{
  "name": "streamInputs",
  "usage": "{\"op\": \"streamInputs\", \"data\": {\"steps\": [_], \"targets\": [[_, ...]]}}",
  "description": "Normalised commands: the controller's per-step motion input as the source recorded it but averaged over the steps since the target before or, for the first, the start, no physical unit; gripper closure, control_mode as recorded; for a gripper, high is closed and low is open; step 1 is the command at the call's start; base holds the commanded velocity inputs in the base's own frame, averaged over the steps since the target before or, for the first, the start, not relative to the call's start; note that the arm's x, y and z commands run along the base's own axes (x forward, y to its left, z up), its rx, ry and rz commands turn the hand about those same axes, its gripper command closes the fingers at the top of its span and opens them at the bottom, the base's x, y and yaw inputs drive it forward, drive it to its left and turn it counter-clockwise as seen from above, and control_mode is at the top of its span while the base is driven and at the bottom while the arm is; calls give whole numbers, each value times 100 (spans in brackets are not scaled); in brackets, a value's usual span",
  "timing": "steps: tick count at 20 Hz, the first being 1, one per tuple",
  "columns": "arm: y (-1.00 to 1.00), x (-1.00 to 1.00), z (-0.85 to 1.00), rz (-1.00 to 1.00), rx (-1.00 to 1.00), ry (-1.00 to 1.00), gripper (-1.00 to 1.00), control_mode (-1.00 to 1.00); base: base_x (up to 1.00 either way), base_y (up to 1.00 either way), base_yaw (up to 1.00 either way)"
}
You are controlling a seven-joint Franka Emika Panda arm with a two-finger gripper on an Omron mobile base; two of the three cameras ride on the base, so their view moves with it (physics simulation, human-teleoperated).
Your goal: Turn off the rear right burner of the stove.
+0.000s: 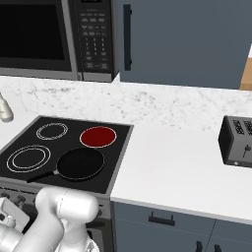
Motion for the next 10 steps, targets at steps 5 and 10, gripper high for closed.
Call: {"op": "streamInputs", "data": {"steps": [5, 10], "targets": [[-14, 0, 0, 4, 24, -1, 100, -100, 0, 0, 0], [-7, 0, 2, 0, 31, -6, 100, -100, 0, 0, 0]]}}
